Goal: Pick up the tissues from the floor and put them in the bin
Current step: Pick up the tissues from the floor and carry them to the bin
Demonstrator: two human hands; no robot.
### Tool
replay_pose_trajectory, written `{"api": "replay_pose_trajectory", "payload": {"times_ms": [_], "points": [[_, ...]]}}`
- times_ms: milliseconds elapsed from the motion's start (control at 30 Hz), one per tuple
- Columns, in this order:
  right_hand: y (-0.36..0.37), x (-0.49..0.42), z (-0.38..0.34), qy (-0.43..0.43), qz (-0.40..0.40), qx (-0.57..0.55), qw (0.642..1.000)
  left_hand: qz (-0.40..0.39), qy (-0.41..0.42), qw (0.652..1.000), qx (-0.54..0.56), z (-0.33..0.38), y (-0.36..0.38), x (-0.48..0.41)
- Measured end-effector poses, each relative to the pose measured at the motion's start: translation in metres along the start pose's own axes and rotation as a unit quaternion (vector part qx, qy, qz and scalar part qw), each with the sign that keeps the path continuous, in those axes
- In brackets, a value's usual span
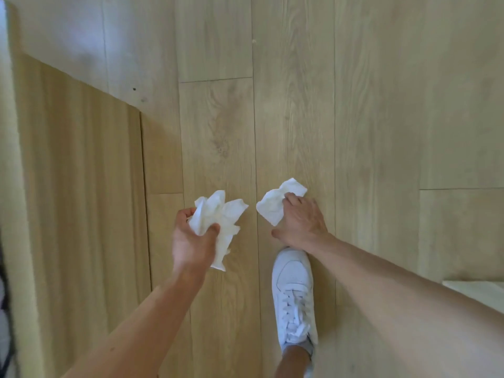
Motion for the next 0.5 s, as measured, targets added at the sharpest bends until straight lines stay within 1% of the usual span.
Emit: {"api": "replay_pose_trajectory", "payload": {"times_ms": [67, 133, 200, 300, 400, 500], "points": [[-0.032, 0.017, -0.002, 0.028, 0.029, -0.109, 0.993, -0.015, 0.005, 1.000, -0.007, 0.026, -0.007, 0.020], [-0.078, 0.044, -0.004, 0.054, 0.089, -0.215, 0.971, -0.045, 0.003, 0.999, 0.004, 0.060, -0.008, 0.050], [-0.131, 0.076, 0.003, 0.092, 0.170, -0.300, 0.934, -0.094, 0.015, 0.995, 0.003, 0.104, 0.002, 0.089], [-0.215, 0.125, 0.019, 0.128, 0.268, -0.390, 0.872, -0.155, 0.070, 0.985, -0.022, 0.184, 0.029, 0.157], [-0.294, 0.176, 0.046, 0.143, 0.340, -0.445, 0.816, -0.193, 0.128, 0.971, -0.067, 0.266, 0.065, 0.229], [-0.359, 0.223, 0.083, 0.161, 0.386, -0.498, 0.760, -0.236, 0.172, 0.949, -0.120, 0.332, 0.113, 0.291]]}}
Point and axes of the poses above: each hand's wrist, its own x-axis away from the middle knuckle, its own y-axis out of the palm, z = x × y, the point moved 7 cm from there along -x, towards the middle knuckle, and after that the axes turned 14 degrees about -y, right-handed, at the moved point
